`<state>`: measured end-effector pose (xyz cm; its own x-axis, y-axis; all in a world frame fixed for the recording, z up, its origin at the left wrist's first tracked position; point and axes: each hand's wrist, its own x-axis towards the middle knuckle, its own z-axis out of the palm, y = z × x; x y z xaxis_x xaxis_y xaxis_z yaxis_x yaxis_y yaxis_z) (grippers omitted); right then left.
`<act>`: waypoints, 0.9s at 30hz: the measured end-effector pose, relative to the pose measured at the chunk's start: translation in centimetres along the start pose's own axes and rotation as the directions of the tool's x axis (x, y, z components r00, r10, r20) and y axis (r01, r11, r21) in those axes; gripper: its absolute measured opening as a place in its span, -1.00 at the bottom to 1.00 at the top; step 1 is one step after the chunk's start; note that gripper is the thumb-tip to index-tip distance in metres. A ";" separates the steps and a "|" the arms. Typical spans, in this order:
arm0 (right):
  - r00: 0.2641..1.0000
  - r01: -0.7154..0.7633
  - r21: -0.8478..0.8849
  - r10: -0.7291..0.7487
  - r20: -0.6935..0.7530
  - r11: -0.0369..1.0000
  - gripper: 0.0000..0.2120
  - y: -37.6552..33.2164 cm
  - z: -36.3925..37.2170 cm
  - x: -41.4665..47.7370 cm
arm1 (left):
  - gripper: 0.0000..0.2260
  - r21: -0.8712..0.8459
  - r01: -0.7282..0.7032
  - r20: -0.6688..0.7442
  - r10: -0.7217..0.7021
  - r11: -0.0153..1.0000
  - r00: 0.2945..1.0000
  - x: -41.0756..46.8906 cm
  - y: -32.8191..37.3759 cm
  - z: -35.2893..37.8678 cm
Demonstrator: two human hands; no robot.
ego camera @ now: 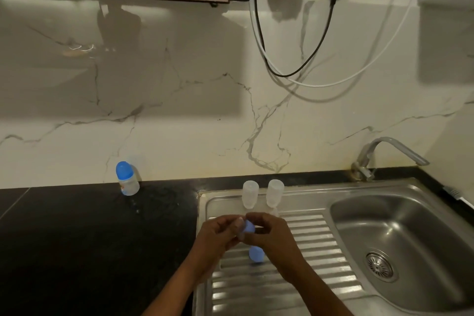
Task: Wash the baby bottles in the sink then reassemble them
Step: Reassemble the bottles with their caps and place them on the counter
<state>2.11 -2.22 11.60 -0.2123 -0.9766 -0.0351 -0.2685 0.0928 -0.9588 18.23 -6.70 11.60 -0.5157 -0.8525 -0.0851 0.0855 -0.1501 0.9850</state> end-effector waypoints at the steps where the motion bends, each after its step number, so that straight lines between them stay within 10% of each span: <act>1: 0.999 0.041 -0.052 -0.042 -0.010 0.998 -0.62 0.0 0.1 -0.2 | -0.80 0.014 -0.010 -0.025 0.011 1.000 1.000 0.0 0.0 0.2; 7: 0.968 0.203 -0.311 -0.237 -0.076 0.929 -0.72 -0.2 1.0 -0.9 | -0.94 0.308 -0.149 -0.170 0.209 0.940 0.963 0.6 0.2 1.3; 14: 0.909 0.336 -0.193 -0.371 -0.190 0.922 -0.83 -1.1 1.6 -2.1 | -0.85 0.400 -0.323 -0.323 0.462 0.858 0.826 -0.8 1.1 3.3; 21: 0.957 0.274 -0.139 -0.284 -0.057 0.952 -0.60 0.6 1.6 -3.5 | -0.82 0.437 -0.249 -0.382 0.429 0.864 0.819 -0.9 0.6 2.3; 27: 0.931 0.305 -0.118 -0.322 -0.172 0.945 -0.81 0.4 1.8 -3.6 | -0.82 0.423 -0.304 -0.401 0.478 0.853 0.782 -2.3 1.2 4.2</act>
<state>4.42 0.94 10.88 -0.2730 -0.9056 0.3246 -0.4295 -0.1872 -0.8835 15.97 -2.82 13.64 -0.0205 -0.9389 0.3437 -0.1311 0.3433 0.9300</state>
